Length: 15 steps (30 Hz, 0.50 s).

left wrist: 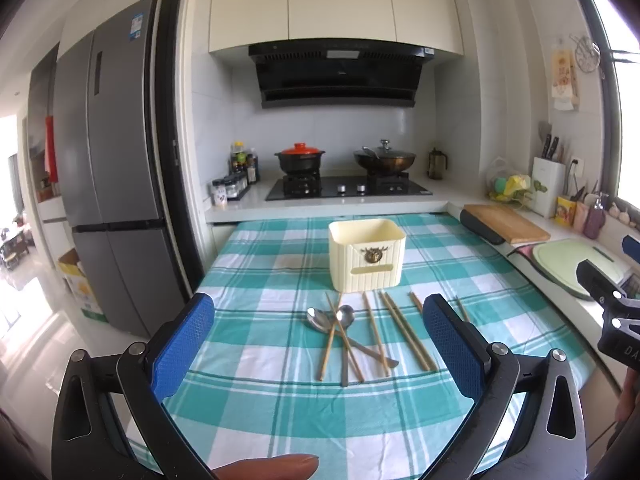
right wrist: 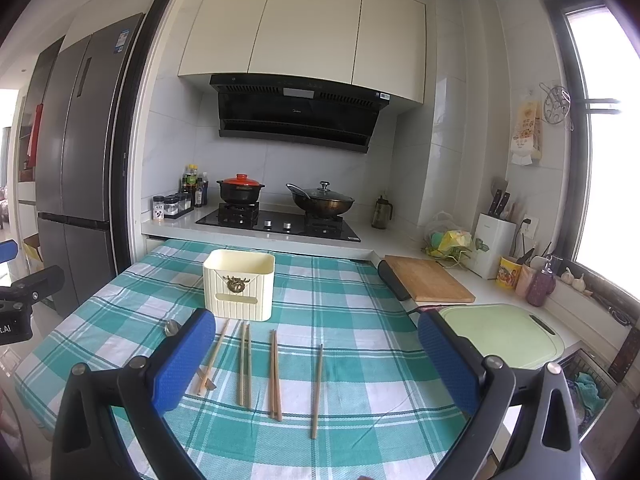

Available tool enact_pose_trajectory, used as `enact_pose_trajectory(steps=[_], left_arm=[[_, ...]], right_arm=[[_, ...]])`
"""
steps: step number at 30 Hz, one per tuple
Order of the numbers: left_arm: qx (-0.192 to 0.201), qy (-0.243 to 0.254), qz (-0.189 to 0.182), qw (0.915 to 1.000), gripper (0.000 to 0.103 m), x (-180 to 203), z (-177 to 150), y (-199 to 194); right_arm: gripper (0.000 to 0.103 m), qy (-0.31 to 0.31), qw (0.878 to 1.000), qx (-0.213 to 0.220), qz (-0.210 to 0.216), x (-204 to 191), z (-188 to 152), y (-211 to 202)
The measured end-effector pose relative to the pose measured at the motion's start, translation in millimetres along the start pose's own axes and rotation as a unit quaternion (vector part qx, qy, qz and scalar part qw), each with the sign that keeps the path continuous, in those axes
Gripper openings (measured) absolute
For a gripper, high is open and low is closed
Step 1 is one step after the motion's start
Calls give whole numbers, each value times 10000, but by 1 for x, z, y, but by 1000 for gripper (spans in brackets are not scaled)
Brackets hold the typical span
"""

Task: Organize utensils

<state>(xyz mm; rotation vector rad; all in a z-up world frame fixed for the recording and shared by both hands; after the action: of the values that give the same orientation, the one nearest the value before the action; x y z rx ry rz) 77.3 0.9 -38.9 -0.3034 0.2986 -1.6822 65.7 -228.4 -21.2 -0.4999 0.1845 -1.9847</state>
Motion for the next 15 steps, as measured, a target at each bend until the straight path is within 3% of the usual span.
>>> enact_pose_trajectory(steps=[15], left_arm=[[5,-8,-5,10000,103,1,-4,3]], right_arm=[[103,-12,10000,-20,-35,2,0,1]])
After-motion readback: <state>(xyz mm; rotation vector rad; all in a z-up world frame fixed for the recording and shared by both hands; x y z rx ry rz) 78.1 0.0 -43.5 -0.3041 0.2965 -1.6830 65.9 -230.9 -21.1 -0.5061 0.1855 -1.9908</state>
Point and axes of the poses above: each gripper's, at about its wrist camera, not at the fingertips, and y roughly the way its jaws point, x to its right, z to its top, the point moved 8 cm from there along y, roughly the way its jaws point, and after that the axes turned 8 degrees about -z, right-handed, at the moved point
